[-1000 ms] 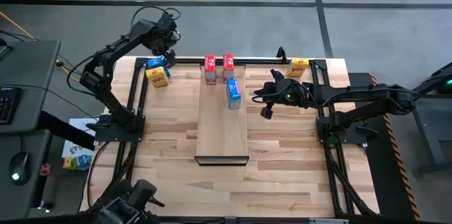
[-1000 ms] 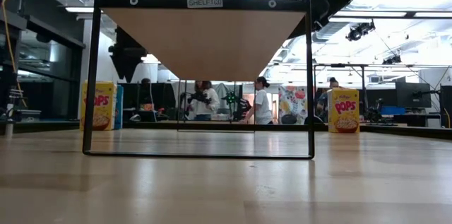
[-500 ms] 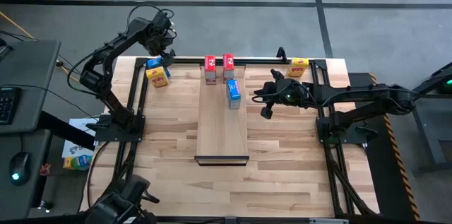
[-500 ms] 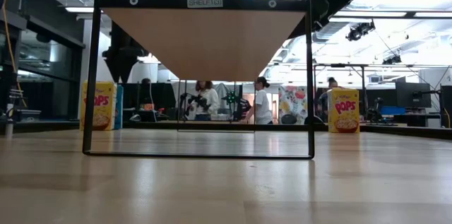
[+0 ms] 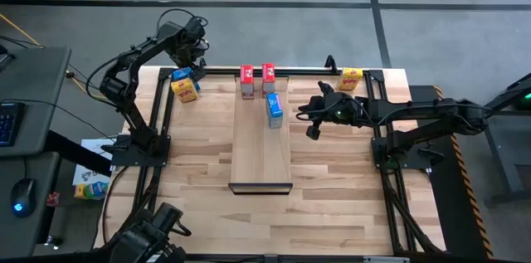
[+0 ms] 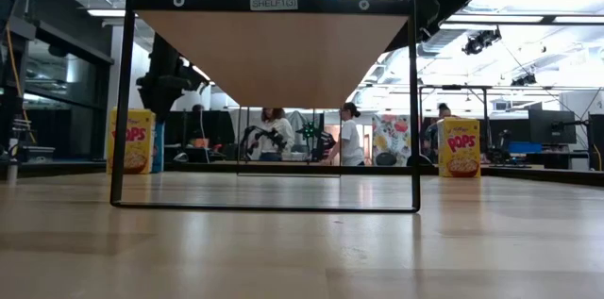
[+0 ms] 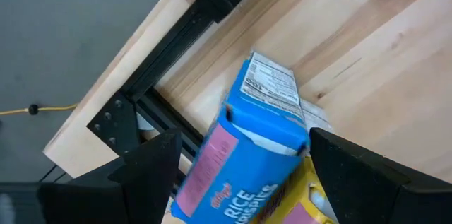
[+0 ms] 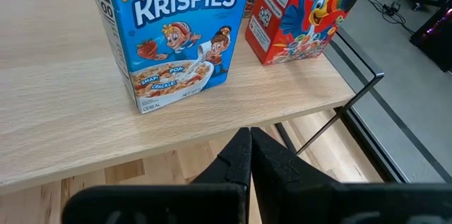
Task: Stack cereal on shelf
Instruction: Put the blue cereal box and aligned with the blue cereal box on the shelf
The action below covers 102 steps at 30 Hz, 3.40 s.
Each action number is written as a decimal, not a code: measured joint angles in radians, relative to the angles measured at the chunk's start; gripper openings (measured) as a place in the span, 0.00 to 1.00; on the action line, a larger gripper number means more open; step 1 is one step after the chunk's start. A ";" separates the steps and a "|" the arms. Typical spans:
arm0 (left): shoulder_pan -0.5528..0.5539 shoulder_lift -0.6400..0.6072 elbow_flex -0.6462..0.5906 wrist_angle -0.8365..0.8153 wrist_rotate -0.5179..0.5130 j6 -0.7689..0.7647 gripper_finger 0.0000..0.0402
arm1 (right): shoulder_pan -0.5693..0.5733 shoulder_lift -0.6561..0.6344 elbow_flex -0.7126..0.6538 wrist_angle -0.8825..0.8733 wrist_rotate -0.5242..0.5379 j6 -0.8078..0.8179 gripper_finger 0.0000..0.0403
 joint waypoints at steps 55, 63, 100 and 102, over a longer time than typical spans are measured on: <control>-0.577 -0.106 0.552 -0.377 -0.004 -0.275 0.20 | 0.000 0.000 0.000 0.002 -0.008 0.000 0.00; -0.901 -0.235 0.552 -0.382 -0.083 -0.485 0.20 | 0.000 0.000 0.000 0.000 -0.008 0.000 0.00; -1.085 0.045 0.550 -0.275 -0.112 -0.213 0.38 | 0.000 0.000 0.000 0.016 -0.008 0.006 0.00; -1.085 0.045 0.550 -0.268 -0.113 -0.212 0.43 | 0.000 0.000 0.000 0.016 -0.008 0.017 0.00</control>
